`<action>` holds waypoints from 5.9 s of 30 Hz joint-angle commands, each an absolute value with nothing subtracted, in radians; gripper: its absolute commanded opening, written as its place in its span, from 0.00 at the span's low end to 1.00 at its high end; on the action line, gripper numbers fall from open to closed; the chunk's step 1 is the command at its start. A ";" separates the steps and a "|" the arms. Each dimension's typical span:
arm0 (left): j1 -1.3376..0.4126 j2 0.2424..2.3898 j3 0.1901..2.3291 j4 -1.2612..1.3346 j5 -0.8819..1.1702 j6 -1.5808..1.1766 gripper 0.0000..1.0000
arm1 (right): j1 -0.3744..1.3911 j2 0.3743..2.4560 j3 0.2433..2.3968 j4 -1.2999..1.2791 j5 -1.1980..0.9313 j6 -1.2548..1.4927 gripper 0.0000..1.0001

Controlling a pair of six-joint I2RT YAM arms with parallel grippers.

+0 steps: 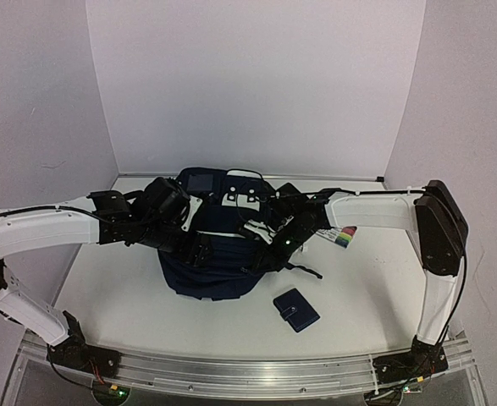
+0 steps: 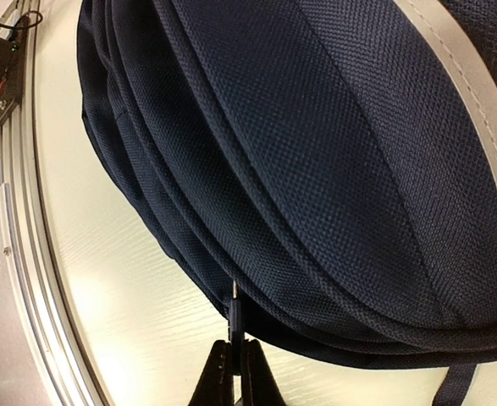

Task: Pack the student bag
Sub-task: Zip the student bag at the center of the board.

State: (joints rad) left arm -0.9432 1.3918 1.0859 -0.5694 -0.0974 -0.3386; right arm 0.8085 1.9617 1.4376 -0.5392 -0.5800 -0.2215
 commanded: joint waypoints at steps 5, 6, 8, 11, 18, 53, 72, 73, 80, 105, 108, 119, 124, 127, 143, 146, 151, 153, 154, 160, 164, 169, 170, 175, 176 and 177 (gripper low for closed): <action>-0.939 1.336 1.076 -0.565 -0.136 -0.343 0.72 | 0.826 1.981 1.440 -0.516 -0.573 -0.224 0.19; -0.939 1.331 1.074 -0.564 -0.138 -0.344 0.72 | 0.830 1.985 1.441 -0.514 -0.571 -0.223 0.20; -0.939 1.325 1.070 -0.561 -0.139 -0.345 0.72 | 0.837 1.989 1.441 -0.508 -0.567 -0.222 0.20; -0.938 1.320 1.062 -0.559 -0.140 -0.347 0.72 | 0.841 1.995 1.441 -0.504 -0.559 -0.223 0.23; -0.937 1.340 1.061 -0.574 -0.121 -0.321 0.70 | 0.841 1.985 1.436 -0.504 -0.548 -0.227 0.03; -0.995 1.626 0.984 -0.246 -0.177 0.366 0.35 | 0.805 1.932 1.399 -0.509 -0.546 -0.197 0.00; -0.996 1.431 0.855 -0.391 -0.345 0.336 0.00 | 0.668 1.850 1.317 -0.518 -0.467 -0.256 0.00; -0.996 1.418 0.849 -0.406 -0.361 0.334 0.00 | 0.662 1.850 1.323 -0.518 -0.466 -0.256 0.00; -0.997 1.322 0.855 -0.502 -0.370 0.290 0.04 | 0.655 1.863 1.389 -0.520 -0.531 -0.195 0.00; -1.167 1.648 1.015 -0.045 -0.332 0.397 0.45 | 0.686 1.884 1.391 -0.520 -0.633 -0.142 0.00; -1.167 1.653 1.016 -0.023 -0.350 0.423 0.45 | 0.686 1.880 1.388 -0.520 -0.637 -0.142 0.00; -1.167 1.743 1.075 -0.070 -0.492 0.451 0.20 | 0.684 1.883 1.387 -0.521 -0.622 -0.153 0.00; -1.167 1.657 1.020 -0.102 -0.495 0.403 0.01 | 0.636 1.903 1.379 -0.521 -0.593 -0.182 0.00; -1.167 1.603 0.988 -0.127 -0.481 0.370 0.00 | 0.610 1.912 1.387 -0.521 -0.554 -0.205 0.00; -1.167 1.488 0.904 -0.187 -0.375 0.287 0.00 | 0.545 2.071 1.642 -0.531 -0.386 -0.240 0.00; -1.170 1.494 0.904 -0.194 -0.352 0.280 0.00 | 0.530 2.091 1.686 -0.533 -0.372 -0.234 0.00; -1.180 1.526 0.917 -0.205 -0.353 0.274 0.00 | 0.530 2.092 1.708 -0.540 -0.405 -0.217 0.00; -1.181 1.523 0.919 -0.190 -0.358 0.260 0.08 | 0.530 2.087 1.709 -0.564 -0.456 -0.213 0.00; -1.180 1.519 0.921 -0.183 -0.369 0.250 0.14 | 0.530 2.084 1.709 -0.578 -0.487 -0.210 0.05; -1.177 1.478 0.936 -0.158 -0.446 0.144 0.58 | 0.530 1.990 1.644 -0.599 -0.608 -0.187 0.47; -1.174 1.487 0.997 -0.174 -0.485 -0.042 0.65 | 0.529 1.951 1.615 -0.598 -0.654 -0.142 0.54; -1.174 1.511 1.083 -0.219 -0.488 -0.282 0.87 | 0.532 1.932 1.592 -0.594 -0.741 -0.100 0.55; -1.174 1.504 1.083 -0.205 -0.494 -0.336 0.91 | 0.538 1.927 1.587 -0.591 -0.750 -0.097 0.56; -1.173 1.435 1.035 -0.148 -0.489 -0.417 0.99 | 0.591 1.907 1.556 -0.573 -0.725 -0.128 0.60; -1.171 1.420 1.025 -0.147 -0.497 -0.431 1.00 | 0.601 1.909 1.554 -0.569 -0.720 -0.131 0.60; -1.171 1.408 1.015 -0.149 -0.498 -0.442 1.00 | 0.610 1.916 1.555 -0.567 -0.719 -0.133 0.60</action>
State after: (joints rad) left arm -1.1902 1.5011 1.0246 -0.2208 -0.4126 -0.3248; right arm 0.5624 1.9579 1.5663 -0.5907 -0.7065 -0.1259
